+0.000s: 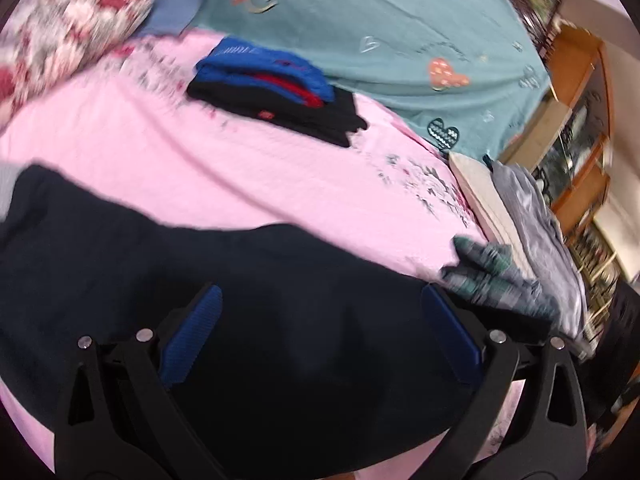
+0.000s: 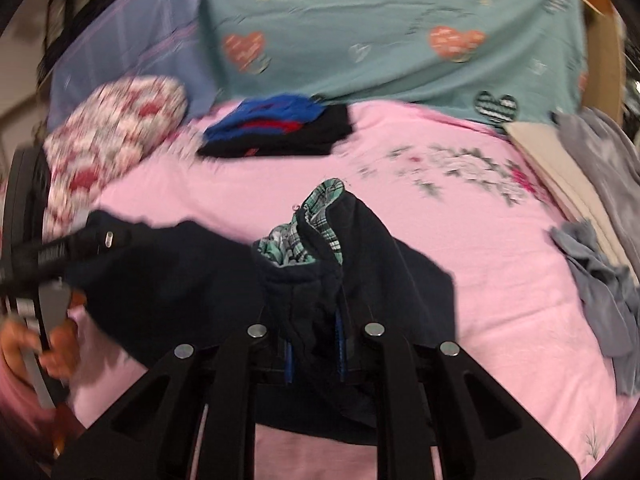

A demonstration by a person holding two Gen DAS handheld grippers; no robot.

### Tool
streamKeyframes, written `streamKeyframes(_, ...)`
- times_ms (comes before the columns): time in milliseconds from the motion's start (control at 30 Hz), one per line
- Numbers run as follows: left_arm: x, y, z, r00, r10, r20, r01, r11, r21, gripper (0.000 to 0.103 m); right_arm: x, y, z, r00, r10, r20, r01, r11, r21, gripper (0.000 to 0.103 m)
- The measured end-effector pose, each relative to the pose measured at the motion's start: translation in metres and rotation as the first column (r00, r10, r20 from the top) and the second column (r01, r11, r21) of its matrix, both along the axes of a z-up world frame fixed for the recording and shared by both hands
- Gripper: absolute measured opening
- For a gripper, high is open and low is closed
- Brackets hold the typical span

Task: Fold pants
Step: 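Lift and carry the hem end toward the left gripper with the right gripper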

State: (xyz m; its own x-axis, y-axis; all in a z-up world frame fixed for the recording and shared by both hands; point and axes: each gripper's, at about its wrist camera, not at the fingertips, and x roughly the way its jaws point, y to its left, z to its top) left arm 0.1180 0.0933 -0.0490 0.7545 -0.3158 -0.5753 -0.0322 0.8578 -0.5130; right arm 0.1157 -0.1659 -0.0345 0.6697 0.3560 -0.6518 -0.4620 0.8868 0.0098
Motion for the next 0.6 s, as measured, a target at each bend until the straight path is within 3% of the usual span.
streamKeyframes(100,0.004,0.017,-0.007,1.000,0.010,-0.015,-0.011,0.995,-0.097,0.101,-0.005,0.026,-0.022,0.996,0.075,-0.045,-0.079,0.992,-0.098,0.016)
streamKeyframes(200,0.003,0.014,-0.007,1.000,-0.011,-0.004,0.010,0.996,-0.087,0.101,-0.008,0.042,-0.037,0.992,0.102,-0.075,-0.116,0.972,-0.206,0.022)
streamKeyframes(233,0.003,0.011,-0.007,1.000,-0.020,-0.002,0.020,0.997,-0.080,0.101,-0.011,0.043,-0.035,0.991,0.114,-0.075,-0.127,0.971,-0.202,0.032)
streamKeyframes(300,0.006,0.006,-0.005,0.999,-0.045,0.001,0.045,0.997,-0.069,0.101,-0.011,0.040,-0.030,0.977,0.166,-0.134,-0.183,0.975,-0.124,0.050)
streamKeyframes(367,0.005,0.005,-0.005,0.999,-0.048,0.000,0.048,0.996,-0.072,0.101,-0.011,0.034,-0.022,0.961,0.208,-0.182,-0.218,0.975,-0.038,0.050)
streamKeyframes(467,0.004,0.009,-0.008,0.999,-0.040,-0.005,0.039,0.994,-0.101,0.101,-0.006,0.012,-0.002,0.938,0.273,-0.213,-0.237,0.955,0.178,0.050)
streamKeyframes(533,0.003,0.010,-0.009,0.999,-0.040,-0.008,0.038,0.993,-0.116,0.101,0.006,-0.007,0.008,0.940,0.262,-0.217,-0.184,0.928,0.325,0.050)
streamKeyframes(600,0.003,0.010,-0.009,0.999,-0.039,-0.006,0.038,0.992,-0.117,0.101,0.018,-0.017,0.007,0.949,0.213,-0.234,-0.114,0.919,0.377,0.042)
